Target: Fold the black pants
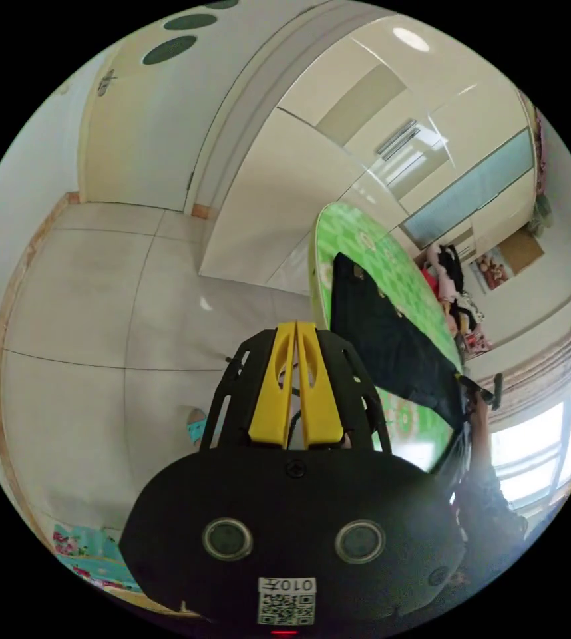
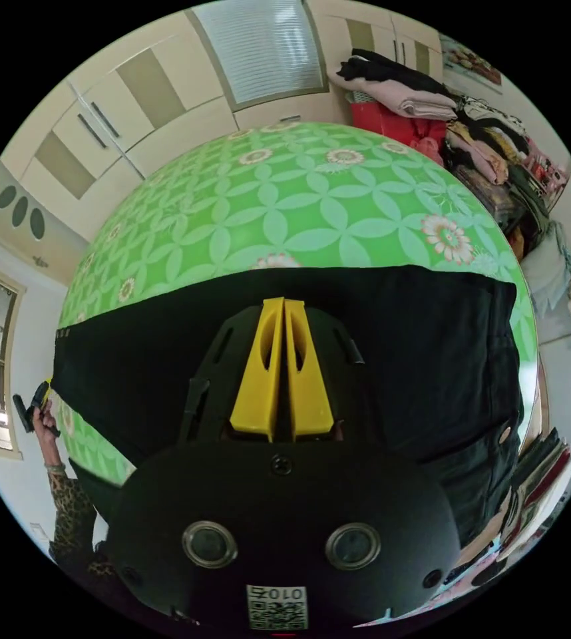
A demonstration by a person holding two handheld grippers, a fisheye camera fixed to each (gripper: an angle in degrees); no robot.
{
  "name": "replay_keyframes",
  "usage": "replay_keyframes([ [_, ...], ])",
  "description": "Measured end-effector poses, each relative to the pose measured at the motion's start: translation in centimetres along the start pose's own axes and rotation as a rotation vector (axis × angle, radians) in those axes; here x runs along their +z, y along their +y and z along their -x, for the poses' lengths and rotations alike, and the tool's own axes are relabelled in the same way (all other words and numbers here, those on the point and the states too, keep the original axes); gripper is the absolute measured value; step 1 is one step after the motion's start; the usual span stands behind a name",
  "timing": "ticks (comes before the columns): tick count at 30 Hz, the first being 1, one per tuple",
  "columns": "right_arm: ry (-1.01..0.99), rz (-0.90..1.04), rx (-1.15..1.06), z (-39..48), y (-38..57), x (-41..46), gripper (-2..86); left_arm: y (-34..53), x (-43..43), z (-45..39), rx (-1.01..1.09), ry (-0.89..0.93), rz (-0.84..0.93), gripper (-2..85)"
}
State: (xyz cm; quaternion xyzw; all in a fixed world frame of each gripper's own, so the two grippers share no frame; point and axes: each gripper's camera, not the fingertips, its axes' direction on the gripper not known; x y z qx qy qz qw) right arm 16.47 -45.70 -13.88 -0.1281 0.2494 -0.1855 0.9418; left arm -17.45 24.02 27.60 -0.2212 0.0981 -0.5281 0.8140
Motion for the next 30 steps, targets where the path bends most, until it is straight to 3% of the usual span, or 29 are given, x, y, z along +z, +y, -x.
replay_keyframes([
  [5,-0.195,-0.072,-0.026,2.3,4.7,2.2,2.3,2.0,-1.6,-0.5,0.063,0.06,-0.045,-0.2],
  [8,-0.188,-0.123,0.003,1.4,11.7,0.9,2.3,6.0,-3.4,1.5,0.069,0.108,-0.07,-0.1],
  [11,-0.229,-0.213,0.127,-2.8,21.4,0.2,2.7,11.6,-4.4,7.0,-0.038,0.271,-0.117,0.2],
  [13,-0.36,-0.258,0.203,-5.9,27.7,1.1,3.1,17.0,-3.3,12.7,-0.188,0.568,-0.167,0.6],
  [16,-0.548,-0.339,0.351,-9.9,38.1,5.0,4.5,24.5,-0.4,17.9,-0.386,0.769,-0.234,1.1],
  [20,-0.727,-0.385,0.58,-11.4,48.4,14.2,18.3,32.1,4.1,19.7,-0.617,0.869,-0.264,2.5],
  [23,-0.91,-0.431,0.626,-10.6,50.9,20.6,18.2,34.9,8.5,18.4,-0.69,0.972,-0.204,3.9],
  [30,-0.951,-0.51,0.667,-6.2,49.2,30.1,14.2,34.1,14.4,14.9,-0.74,1.036,-0.206,6.1],
])
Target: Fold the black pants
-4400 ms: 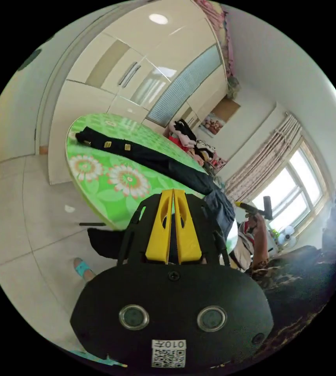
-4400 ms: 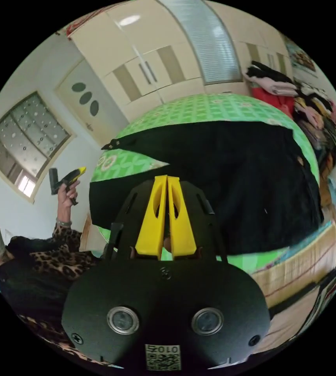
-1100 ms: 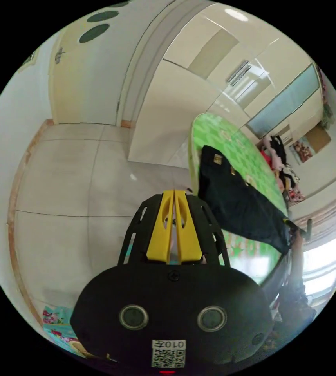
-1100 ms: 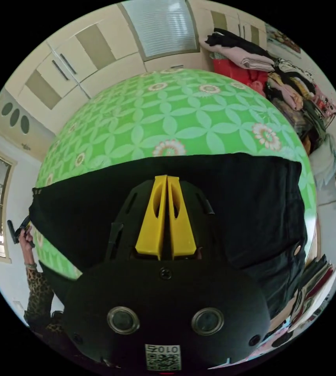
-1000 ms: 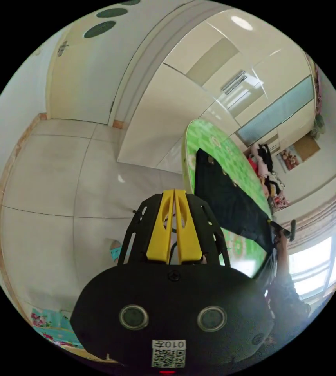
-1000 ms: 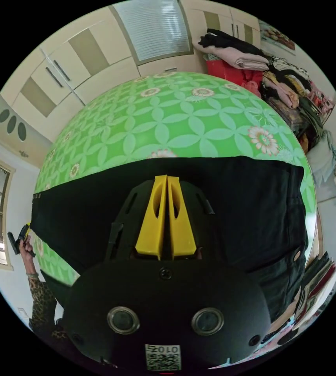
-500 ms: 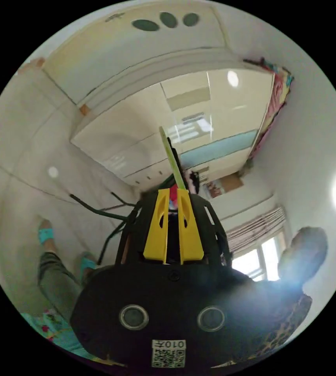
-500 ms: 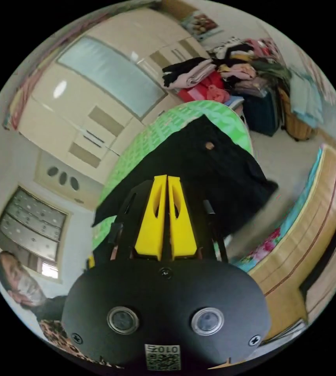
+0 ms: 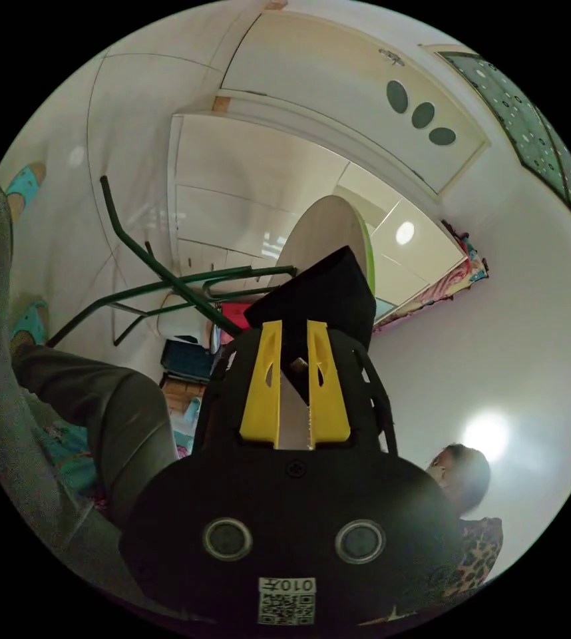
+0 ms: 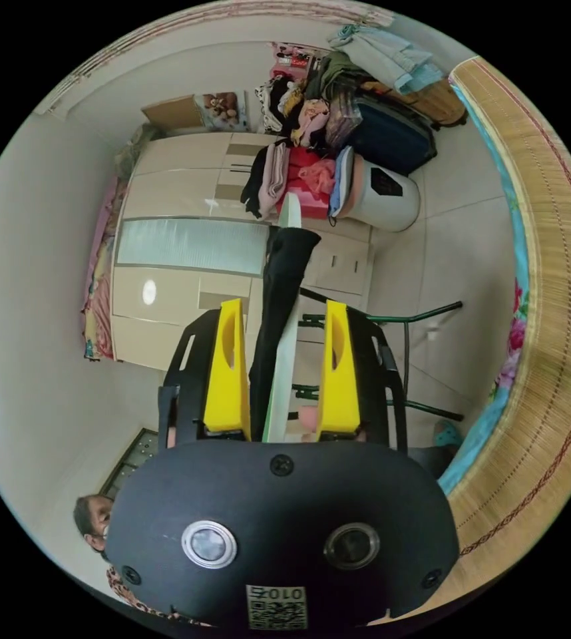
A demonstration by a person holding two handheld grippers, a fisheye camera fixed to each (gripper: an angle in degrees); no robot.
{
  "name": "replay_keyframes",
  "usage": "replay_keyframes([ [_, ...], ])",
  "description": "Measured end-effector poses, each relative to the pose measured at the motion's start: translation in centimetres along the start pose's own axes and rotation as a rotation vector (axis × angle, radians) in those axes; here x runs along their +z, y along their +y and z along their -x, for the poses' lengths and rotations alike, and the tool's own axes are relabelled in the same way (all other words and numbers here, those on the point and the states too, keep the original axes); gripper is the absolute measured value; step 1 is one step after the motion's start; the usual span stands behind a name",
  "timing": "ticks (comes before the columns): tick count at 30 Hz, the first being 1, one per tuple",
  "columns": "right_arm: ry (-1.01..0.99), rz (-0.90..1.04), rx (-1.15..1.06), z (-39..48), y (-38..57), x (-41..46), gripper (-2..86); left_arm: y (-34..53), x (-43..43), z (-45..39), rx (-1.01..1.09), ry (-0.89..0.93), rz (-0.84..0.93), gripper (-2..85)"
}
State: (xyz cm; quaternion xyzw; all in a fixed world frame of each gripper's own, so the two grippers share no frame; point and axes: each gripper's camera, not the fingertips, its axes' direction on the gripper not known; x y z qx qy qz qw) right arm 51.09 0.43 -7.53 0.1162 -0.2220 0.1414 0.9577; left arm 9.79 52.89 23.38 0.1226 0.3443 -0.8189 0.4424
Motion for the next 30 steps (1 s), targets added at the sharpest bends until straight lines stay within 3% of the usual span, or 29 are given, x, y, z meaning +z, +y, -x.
replay_keyframes([
  [6,0.077,-0.004,-0.128,-0.3,4.2,5.1,4.7,1.1,1.6,1.2,-0.048,-0.022,-0.079,8.6],
  [13,-0.036,-0.012,-0.176,0.3,10.4,8.2,3.7,1.3,4.2,0.6,-0.01,0.019,-0.09,12.2],
  [17,0.052,0.005,-0.175,0.2,13.6,10.9,3.6,2.5,5.0,2.0,-0.055,0.011,-0.156,13.5],
  [24,0.034,-0.003,-0.128,-2.3,18.4,16.1,3.6,0.4,9.1,3.7,-0.039,0.096,-0.165,13.5],
  [30,0.033,0.026,-0.148,-2.3,21.3,19.5,3.7,1.3,8.8,4.0,-0.016,0.036,-0.141,11.5],
])
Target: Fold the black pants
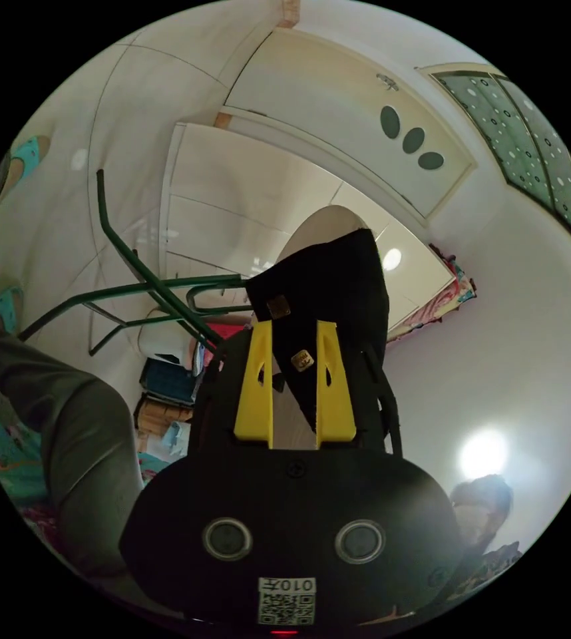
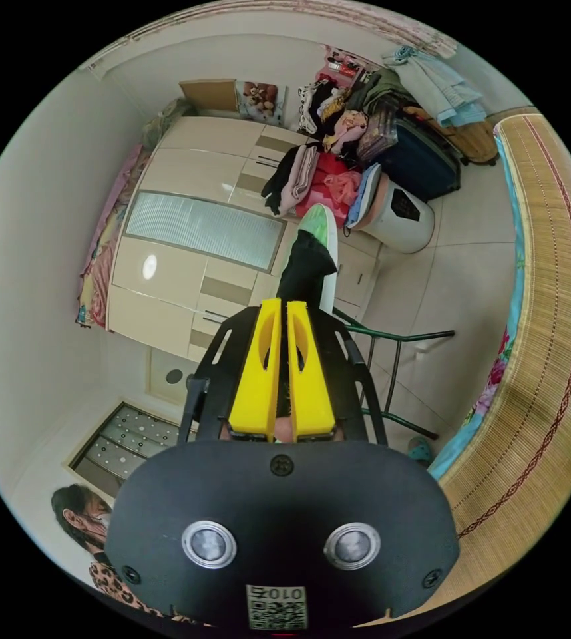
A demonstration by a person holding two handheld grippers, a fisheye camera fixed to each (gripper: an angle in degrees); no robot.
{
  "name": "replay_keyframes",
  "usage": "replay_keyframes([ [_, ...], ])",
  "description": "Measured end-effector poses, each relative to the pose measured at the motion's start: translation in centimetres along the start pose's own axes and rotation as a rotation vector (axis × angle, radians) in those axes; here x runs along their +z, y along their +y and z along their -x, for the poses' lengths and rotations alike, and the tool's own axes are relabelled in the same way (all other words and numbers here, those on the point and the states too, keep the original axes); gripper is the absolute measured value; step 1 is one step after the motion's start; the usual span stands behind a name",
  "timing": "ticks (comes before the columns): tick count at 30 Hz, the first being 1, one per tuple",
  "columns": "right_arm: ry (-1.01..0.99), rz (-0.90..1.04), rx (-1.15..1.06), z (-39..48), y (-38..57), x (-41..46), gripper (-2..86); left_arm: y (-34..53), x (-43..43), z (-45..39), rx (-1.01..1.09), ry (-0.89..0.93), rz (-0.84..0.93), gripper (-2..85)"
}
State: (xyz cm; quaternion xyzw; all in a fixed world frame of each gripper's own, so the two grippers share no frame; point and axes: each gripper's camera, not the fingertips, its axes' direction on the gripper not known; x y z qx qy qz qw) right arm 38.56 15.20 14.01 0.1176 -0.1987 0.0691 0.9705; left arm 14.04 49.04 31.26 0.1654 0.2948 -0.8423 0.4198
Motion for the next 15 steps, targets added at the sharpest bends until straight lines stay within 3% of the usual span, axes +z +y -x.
replay_keyframes([
  [4,-0.019,0.004,0.017,-0.5,1.2,2.1,3.7,0.4,-0.5,2.2,-0.047,-0.007,-0.067,11.5],
  [15,-0.043,0.02,0.032,-1.2,4.5,6.5,3.8,-0.5,3.9,0.1,0.029,0.08,-0.018,10.6],
])
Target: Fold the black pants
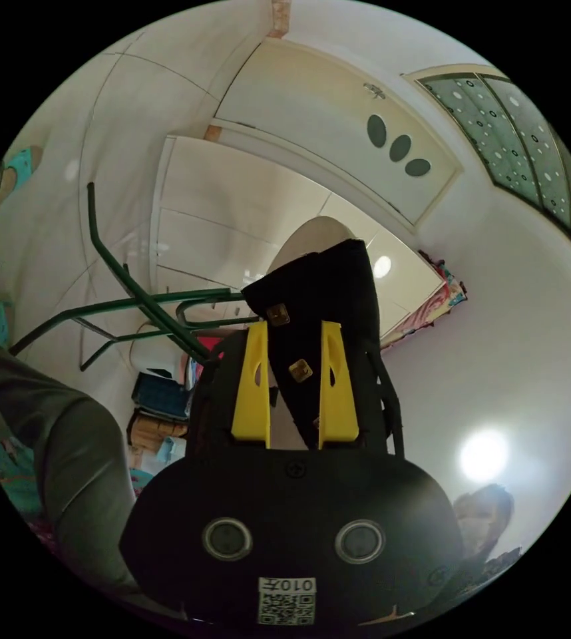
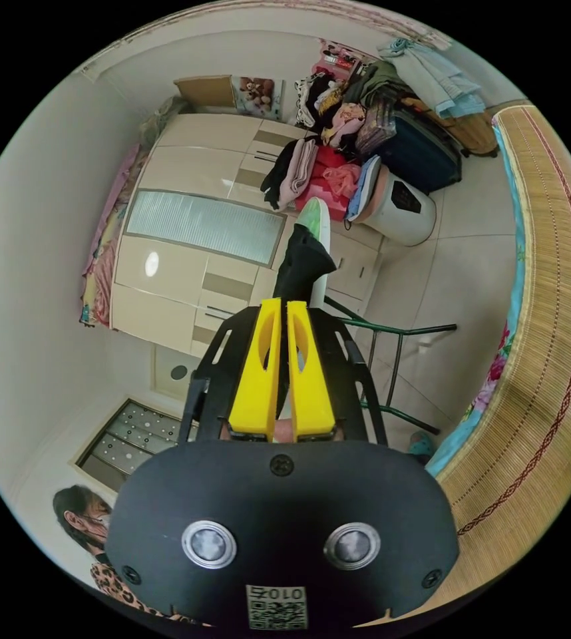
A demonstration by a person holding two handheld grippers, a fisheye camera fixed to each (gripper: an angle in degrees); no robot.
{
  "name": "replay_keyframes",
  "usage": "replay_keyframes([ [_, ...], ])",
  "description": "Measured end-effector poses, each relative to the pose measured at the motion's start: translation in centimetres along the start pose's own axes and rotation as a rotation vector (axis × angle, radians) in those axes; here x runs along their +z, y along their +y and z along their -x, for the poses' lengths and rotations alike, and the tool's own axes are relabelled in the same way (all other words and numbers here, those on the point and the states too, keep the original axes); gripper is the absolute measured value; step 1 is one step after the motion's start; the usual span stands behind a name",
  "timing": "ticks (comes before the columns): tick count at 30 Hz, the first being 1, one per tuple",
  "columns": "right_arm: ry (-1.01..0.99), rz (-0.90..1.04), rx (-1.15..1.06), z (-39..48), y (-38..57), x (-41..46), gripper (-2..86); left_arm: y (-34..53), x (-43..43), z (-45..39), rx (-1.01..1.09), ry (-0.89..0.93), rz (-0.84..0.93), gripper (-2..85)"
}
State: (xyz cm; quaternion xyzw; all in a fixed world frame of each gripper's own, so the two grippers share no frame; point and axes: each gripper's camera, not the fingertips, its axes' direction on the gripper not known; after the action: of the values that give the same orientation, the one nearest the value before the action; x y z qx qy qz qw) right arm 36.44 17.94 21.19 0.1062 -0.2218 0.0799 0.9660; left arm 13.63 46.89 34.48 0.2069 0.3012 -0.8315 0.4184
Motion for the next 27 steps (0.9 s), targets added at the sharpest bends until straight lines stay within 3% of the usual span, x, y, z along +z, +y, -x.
replay_keyframes([
  [7,-0.007,0.023,-0.004,-0.2,0.5,1.4,3.8,2.3,-4.7,0.9,-0.082,-0.109,-0.085,5.4],
  [10,-0.044,0.027,0.001,-0.5,0.6,1.9,3.8,2.7,-5.8,-1.6,0.003,-0.177,-0.114,4.2],
  [14,-0.051,0.035,-0.003,-0.7,0.7,2.2,3.8,3.8,-5.1,-2.3,0.042,-0.089,-0.071,9.4],
  [18,-0.052,0.029,0.01,-1.0,0.9,2.2,3.8,4.9,-4.6,-0.2,-0.057,-0.071,-0.028,15.2],
  [27,-0.021,0.031,-0.003,-0.4,0.2,1.3,3.8,6.4,-2.9,0.9,-0.081,-0.004,-0.053,15.8],
])
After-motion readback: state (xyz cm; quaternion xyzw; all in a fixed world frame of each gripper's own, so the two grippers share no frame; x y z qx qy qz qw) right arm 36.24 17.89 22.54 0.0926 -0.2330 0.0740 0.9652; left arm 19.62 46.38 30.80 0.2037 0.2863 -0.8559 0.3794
